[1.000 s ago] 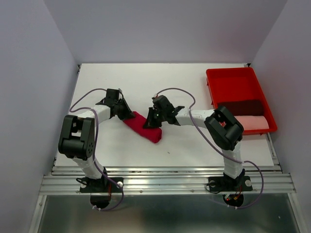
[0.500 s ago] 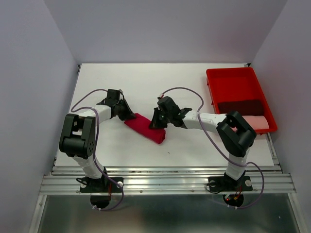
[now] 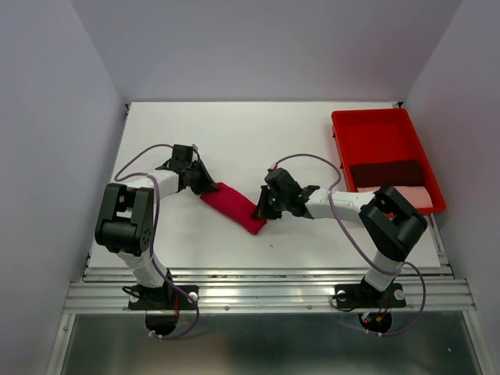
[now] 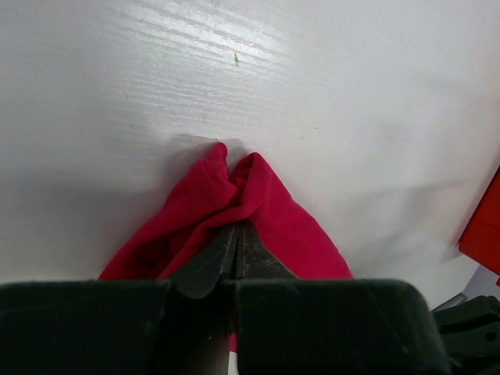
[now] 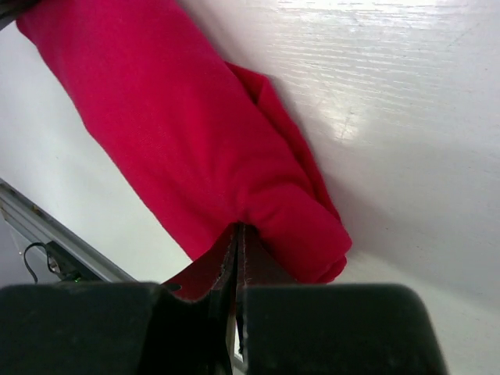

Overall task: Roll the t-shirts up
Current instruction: Roll the T-shirt to the center of the board.

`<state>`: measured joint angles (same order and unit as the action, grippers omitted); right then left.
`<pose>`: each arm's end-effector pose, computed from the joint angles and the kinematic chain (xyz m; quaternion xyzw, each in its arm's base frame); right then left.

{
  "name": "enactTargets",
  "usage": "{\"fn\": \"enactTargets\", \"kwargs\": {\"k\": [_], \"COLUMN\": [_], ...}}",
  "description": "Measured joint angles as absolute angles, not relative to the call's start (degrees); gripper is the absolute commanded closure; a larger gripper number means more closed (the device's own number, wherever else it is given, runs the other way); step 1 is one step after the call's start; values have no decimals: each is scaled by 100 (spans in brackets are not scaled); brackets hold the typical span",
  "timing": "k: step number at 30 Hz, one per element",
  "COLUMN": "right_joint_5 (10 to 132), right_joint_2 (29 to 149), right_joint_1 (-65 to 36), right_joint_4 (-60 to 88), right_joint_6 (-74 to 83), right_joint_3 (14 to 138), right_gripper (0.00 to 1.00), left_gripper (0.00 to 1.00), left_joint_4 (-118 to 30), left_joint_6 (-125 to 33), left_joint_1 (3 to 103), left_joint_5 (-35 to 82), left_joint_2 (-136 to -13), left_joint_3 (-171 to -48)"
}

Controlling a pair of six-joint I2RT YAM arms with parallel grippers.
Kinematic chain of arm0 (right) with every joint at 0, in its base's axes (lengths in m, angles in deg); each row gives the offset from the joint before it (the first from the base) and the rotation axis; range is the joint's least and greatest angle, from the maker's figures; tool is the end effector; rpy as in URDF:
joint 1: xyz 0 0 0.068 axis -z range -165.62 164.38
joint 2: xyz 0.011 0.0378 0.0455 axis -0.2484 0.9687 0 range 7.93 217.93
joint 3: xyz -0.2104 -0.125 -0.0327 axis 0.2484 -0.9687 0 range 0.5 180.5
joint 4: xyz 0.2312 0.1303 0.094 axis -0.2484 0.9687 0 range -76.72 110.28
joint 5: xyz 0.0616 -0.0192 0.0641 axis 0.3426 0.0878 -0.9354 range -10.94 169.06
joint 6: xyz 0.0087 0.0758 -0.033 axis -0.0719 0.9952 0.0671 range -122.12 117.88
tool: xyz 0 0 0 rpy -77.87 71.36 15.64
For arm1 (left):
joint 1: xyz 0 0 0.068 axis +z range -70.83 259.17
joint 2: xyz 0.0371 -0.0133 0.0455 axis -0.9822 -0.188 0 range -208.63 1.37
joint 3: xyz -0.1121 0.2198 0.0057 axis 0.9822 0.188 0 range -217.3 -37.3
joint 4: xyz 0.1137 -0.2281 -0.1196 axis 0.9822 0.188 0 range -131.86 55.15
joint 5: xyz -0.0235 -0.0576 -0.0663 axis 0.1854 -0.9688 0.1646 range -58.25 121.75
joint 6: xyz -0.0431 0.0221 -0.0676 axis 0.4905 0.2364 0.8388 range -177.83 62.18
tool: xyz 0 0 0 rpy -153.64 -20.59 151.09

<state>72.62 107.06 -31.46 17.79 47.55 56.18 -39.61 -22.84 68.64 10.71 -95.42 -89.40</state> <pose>0.2661 0.2856 0.0995 0.0109 0.9321 0.3003 0.2020 0.3653 -0.0943 0.1006 -0.1283 0.9080 -0.2962 0.2671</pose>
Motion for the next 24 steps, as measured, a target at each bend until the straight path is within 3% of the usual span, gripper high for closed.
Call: {"fn": "enactTargets", "kwargs": {"k": [15,24], "right_joint_5": [7542,7535], "right_joint_2": [9985,10514], "right_joint_1": [-3146,-3146], "right_joint_4": [2183,2127], "right_joint_6": [4524,4554], "right_joint_3": [5825,5497], "right_gripper": [97,97], "left_gripper": [97,97], "left_joint_4": [-3975,-3837], "left_joint_6": [-2278,-2282], "left_joint_1": [6866,6866], "left_joint_5": [1117,1292], "left_joint_2": [-9457,-9195], "left_joint_3": [-8874,-8682]}}
